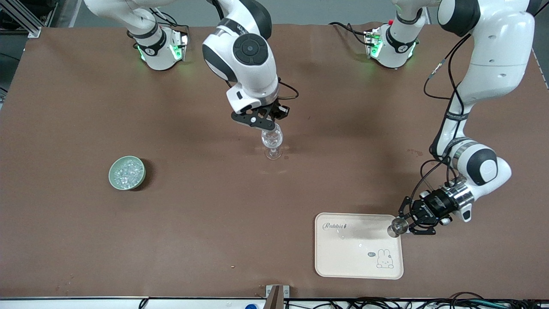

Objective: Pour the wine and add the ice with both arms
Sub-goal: 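Lower the jigger onto the tray while the right gripper holds ice above glass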

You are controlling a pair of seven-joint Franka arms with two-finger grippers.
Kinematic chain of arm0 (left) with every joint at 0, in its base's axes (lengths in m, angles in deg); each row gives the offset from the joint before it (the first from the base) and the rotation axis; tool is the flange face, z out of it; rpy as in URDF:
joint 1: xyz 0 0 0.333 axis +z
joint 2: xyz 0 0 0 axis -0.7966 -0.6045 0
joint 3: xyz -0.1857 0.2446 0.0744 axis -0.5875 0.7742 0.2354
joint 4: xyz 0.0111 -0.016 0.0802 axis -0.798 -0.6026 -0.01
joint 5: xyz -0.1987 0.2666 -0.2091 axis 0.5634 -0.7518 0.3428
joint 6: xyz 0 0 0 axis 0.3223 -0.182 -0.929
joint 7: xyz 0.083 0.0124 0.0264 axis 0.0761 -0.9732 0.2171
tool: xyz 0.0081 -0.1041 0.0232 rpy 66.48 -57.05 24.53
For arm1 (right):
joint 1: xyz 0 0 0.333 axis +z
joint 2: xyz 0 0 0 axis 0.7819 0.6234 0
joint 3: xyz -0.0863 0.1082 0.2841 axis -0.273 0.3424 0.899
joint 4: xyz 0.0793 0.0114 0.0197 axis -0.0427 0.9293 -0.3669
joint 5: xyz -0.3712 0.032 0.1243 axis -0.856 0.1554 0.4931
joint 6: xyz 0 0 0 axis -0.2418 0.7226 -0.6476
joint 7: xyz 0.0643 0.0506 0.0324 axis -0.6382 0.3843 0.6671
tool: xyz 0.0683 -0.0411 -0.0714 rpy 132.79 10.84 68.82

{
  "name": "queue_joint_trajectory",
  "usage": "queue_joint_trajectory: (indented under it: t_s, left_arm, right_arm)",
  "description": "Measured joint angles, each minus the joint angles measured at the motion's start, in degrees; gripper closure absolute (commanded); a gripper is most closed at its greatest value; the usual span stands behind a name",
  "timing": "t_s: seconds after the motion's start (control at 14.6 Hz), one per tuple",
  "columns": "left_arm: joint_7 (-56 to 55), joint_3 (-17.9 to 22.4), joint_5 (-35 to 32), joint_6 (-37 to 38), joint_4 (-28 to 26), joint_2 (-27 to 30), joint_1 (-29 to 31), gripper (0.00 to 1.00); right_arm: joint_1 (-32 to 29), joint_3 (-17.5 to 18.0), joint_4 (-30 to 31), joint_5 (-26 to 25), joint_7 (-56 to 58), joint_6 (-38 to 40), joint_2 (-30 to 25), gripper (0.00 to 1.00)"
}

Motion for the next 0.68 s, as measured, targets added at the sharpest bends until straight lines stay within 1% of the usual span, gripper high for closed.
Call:
queue_joint_trajectory:
  t_s: [0.07,0.21,0.34,0.41,0.55,0.62,0.68]
  left_arm:
    - [1.7,0.0,1.2,0.0,1.1,-2.4,0.1,0.96]
    - [2.7,0.1,2.1,0.1,4.3,-7.0,0.1,0.93]
    - [2.8,0.1,2.1,0.2,6.4,-9.5,0.1,0.93]
    - [2.9,0.1,2.1,0.2,6.9,-10.1,0.1,0.92]
    - [3.5,0.1,3.0,0.3,7.0,-10.7,0.2,0.7]
    - [4.0,0.1,3.9,0.8,7.0,-11.0,0.4,0.38]
    - [4.3,0.2,4.6,1.6,7.1,-11.4,0.7,0.04]
  right_arm:
    - [0.3,0.0,0.0,-0.7,-0.5,-0.7,0.6,0.99]
    - [0.9,0.0,-0.1,-1.8,-1.2,-1.1,1.4,0.98]
    - [1.1,0.0,-0.2,-1.9,-1.4,-1.1,1.5,0.96]
    - [1.2,0.0,-0.2,-1.9,-1.5,-1.1,1.5,0.93]
    - [1.2,-0.1,-0.2,-1.9,-1.6,-1.1,1.8,0.88]
    - [1.2,-0.1,-0.2,-2.0,-1.6,-1.4,2.2,0.88]
    - [1.2,-0.1,-0.2,-2.1,-1.6,-1.8,2.6,0.87]
